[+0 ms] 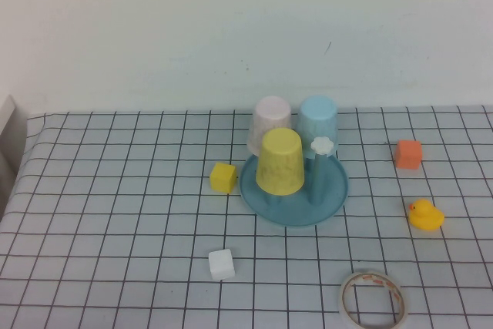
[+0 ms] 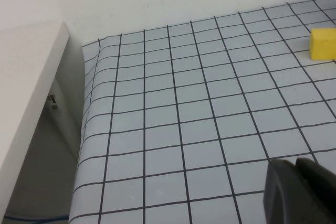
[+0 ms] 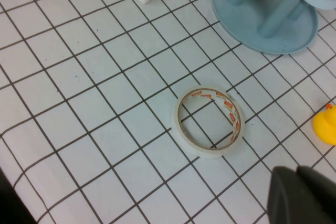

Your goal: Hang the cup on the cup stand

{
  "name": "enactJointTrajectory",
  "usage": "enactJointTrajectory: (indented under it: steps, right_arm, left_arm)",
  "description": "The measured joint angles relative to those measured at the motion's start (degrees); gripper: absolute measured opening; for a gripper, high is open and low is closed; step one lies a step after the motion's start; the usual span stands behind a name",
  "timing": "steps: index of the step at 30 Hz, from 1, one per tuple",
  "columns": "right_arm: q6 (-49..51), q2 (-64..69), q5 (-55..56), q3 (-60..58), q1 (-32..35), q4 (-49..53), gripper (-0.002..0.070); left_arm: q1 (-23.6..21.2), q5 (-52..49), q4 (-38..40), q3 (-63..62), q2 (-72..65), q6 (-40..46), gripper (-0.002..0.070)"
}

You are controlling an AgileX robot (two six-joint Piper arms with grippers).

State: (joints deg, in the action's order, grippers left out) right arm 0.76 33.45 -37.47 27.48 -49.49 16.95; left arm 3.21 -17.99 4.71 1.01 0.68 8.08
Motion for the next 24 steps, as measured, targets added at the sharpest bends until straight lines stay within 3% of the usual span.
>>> enactJointTrajectory:
  steps: [14,19,24]
  right_arm:
    - [-0.14,-1.16,0.08,-0.33,1.06,-0.56,-0.0001]
    - [-0.76,-3.10,1.62,-1.24,12.32,-0.86,-0.0001]
    - [-1.06,-8.56,13.43,-8.73,27.84,-0.86,-0.0001]
  left_arm:
    - [0.00,0.00,0.00,0.00,0.00,0.21,0.0000]
    - [0.00,-0.02,0.00,0.00,0.09,0.21,0.0000]
    - [0.00,-0.02,0.00,0.00,0.09,0.21,0.0000]
